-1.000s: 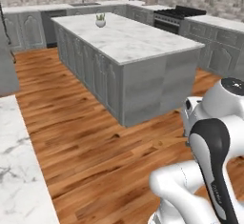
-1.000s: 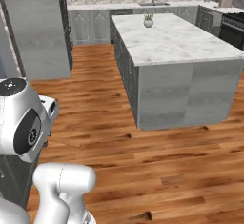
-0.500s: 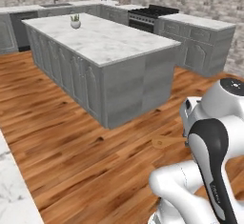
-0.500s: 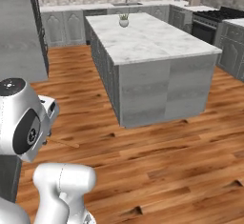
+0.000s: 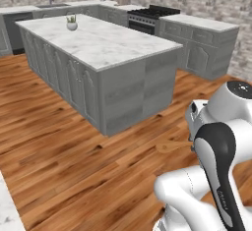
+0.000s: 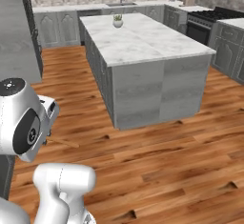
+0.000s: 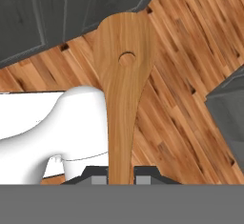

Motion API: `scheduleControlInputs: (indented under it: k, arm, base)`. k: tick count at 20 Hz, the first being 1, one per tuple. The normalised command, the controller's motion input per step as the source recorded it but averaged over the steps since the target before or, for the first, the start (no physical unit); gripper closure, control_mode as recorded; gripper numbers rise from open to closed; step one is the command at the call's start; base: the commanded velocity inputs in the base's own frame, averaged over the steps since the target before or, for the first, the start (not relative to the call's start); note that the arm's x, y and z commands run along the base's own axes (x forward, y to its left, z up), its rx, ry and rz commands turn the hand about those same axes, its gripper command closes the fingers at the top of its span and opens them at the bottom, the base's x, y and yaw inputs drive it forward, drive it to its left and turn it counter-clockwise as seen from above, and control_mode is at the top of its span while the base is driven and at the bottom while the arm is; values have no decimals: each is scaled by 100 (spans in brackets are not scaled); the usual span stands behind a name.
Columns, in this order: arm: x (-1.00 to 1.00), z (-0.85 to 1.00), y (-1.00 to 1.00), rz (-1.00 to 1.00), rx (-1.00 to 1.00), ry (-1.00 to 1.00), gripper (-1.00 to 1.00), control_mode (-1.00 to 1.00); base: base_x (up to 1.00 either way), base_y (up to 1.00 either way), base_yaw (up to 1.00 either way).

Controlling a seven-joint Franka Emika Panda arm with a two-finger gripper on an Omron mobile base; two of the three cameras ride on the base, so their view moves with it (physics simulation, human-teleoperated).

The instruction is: Organize the utensils by type. Pick up the wooden spoons from the counter and place them in the open cabinet. Then pick up the metallic utensils from the counter and place them in the open drawer.

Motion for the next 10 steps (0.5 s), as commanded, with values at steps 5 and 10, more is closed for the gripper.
scheduleControlInputs:
  k: [5,10]
  arm:
    - [0,0,0,0,0,0,100,100]
    - [0,0,0,0,0,0,100,100]
  base:
    - [54,-16,0]
    - [63,-14,0]
